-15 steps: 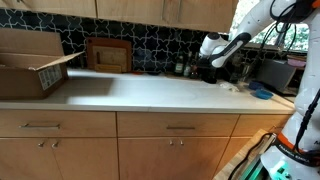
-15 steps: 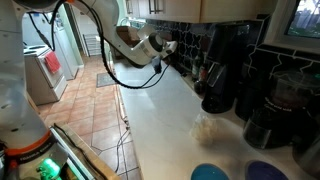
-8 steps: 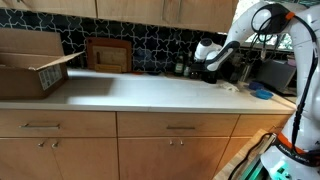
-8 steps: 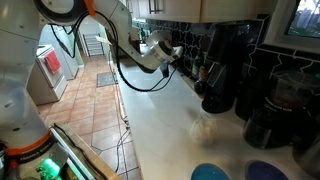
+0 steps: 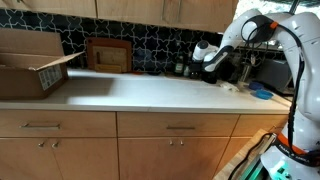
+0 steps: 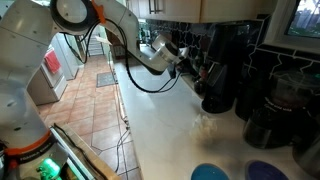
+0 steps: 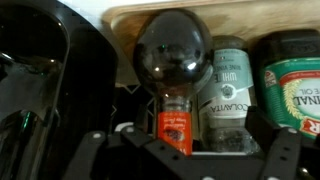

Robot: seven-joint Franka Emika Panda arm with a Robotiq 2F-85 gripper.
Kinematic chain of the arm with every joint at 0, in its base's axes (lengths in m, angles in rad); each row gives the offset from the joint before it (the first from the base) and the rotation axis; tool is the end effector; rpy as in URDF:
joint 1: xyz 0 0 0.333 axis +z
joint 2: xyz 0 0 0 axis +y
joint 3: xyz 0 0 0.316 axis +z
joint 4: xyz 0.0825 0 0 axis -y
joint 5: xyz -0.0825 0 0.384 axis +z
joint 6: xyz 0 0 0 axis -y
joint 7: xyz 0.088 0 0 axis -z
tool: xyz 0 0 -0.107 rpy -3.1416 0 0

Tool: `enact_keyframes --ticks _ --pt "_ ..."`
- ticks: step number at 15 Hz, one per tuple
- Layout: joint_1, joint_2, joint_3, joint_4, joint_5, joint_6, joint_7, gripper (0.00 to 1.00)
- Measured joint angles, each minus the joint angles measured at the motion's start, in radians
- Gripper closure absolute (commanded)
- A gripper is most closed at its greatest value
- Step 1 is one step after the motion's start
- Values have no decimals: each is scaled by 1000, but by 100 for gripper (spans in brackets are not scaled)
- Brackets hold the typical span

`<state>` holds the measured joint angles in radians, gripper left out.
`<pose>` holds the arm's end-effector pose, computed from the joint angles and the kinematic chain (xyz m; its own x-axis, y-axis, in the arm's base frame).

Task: Move the bottle with the orange label to the left.

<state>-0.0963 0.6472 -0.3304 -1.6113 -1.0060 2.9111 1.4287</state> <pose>0.6928 -0.2117 0.3111 0.4506 -0.4589 0.7657 -0.7165 -0.6976 0.0036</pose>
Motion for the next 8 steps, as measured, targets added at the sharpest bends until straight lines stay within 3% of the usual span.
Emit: enact_keyframes --ticks 4,6,8 --pt "31 46 -59 61 -20 0 47 0" --pt "41 66 -81 84 -24 0 57 26" --pt "49 80 -96 100 -24 0 60 42"
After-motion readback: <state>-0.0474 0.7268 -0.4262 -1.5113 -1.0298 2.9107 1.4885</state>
